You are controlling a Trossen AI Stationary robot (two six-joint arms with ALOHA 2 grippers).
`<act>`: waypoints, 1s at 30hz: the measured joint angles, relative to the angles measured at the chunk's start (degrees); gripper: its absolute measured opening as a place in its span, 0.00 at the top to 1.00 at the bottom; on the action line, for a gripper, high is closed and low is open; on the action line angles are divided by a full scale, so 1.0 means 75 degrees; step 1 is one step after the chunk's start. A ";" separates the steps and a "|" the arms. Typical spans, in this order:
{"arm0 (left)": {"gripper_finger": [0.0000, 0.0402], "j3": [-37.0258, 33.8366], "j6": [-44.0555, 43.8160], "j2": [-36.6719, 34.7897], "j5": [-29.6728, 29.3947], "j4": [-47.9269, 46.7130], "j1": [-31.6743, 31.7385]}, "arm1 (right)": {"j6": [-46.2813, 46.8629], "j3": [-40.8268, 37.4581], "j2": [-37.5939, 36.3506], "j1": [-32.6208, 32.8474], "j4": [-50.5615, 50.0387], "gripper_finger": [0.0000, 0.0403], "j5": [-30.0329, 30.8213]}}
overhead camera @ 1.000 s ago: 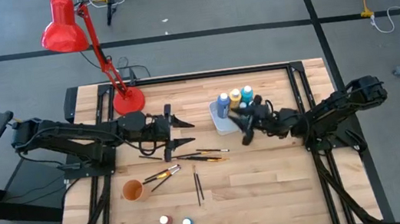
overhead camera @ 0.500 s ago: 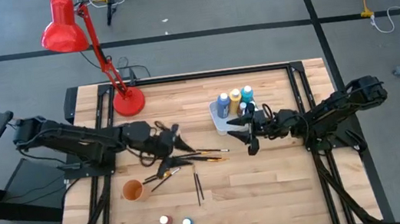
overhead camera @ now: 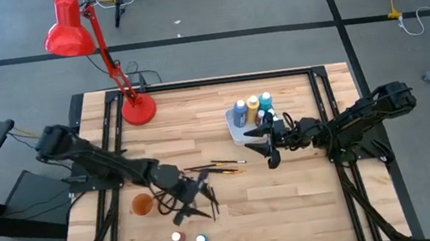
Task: Pick & Place Paint Supplies
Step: Put the small blue paint bottle into the white bin
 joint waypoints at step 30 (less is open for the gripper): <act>0.48 -0.0014 -0.0282 0.1660 -0.0008 -0.0009 -0.1411 | -0.0131 0.0003 0.0000 0.0000 0.0228 0.51 -0.0270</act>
